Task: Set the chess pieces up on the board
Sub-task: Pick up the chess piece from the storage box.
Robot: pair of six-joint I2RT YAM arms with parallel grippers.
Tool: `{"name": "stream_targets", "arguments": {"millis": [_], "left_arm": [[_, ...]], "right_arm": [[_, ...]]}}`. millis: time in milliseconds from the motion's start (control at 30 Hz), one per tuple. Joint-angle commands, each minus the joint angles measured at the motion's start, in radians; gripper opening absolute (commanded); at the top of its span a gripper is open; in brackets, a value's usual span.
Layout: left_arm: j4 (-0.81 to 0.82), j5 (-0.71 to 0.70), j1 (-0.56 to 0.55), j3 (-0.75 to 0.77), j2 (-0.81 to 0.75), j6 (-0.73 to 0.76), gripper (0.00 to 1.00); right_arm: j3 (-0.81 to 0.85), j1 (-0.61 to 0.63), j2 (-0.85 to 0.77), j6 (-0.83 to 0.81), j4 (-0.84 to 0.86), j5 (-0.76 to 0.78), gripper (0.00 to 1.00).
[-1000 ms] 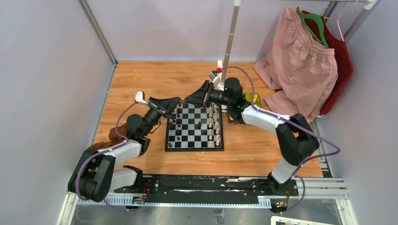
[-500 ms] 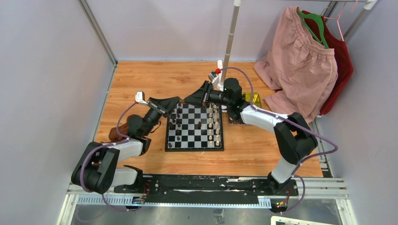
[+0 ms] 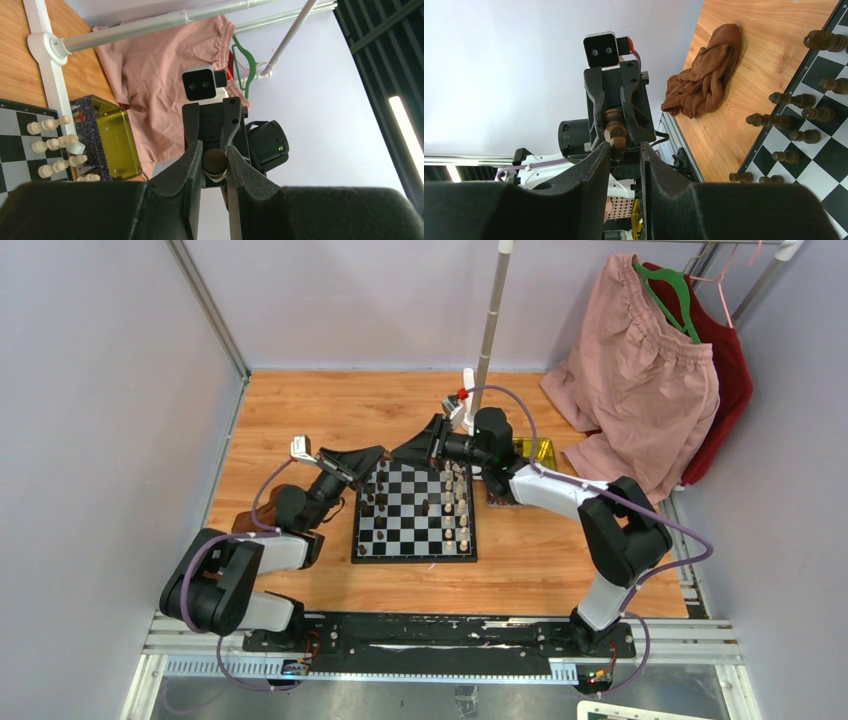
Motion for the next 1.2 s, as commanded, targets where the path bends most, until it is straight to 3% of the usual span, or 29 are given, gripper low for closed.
{"name": "stream_targets", "arguments": {"millis": [0, 567, 833, 867, 1000, 1100, 1167], "left_arm": [[0.077, -0.003, 0.007, 0.008, 0.014, -0.001, 0.00], [0.106, -0.004, 0.007, 0.012, 0.056, 0.001, 0.00], [0.130, 0.010, 0.007, 0.015, 0.080, -0.010, 0.02], [0.131, 0.011, 0.007, 0.015, 0.079, -0.011, 0.06], [0.107, 0.007, 0.014, 0.012, 0.061, -0.008, 0.43], [0.061, 0.008, 0.031, 0.010, 0.025, 0.006, 0.62], [0.019, 0.008, 0.047, 0.006, -0.010, 0.018, 0.70]], "right_arm": [[0.039, 0.017, 0.012, 0.010, 0.045, -0.019, 0.33], [0.070, 0.039, 0.028, 0.021, 0.039, -0.023, 0.29], [0.079, 0.040, 0.032, 0.009, 0.025, -0.020, 0.03], [0.083, 0.040, 0.035, 0.008, 0.025, -0.021, 0.00], [0.105, 0.040, 0.041, -0.011, 0.000, -0.032, 0.00], [0.125, 0.040, 0.040, -0.043, -0.038, -0.046, 0.00], [0.144, 0.040, 0.035, -0.077, -0.085, -0.051, 0.00]]}}
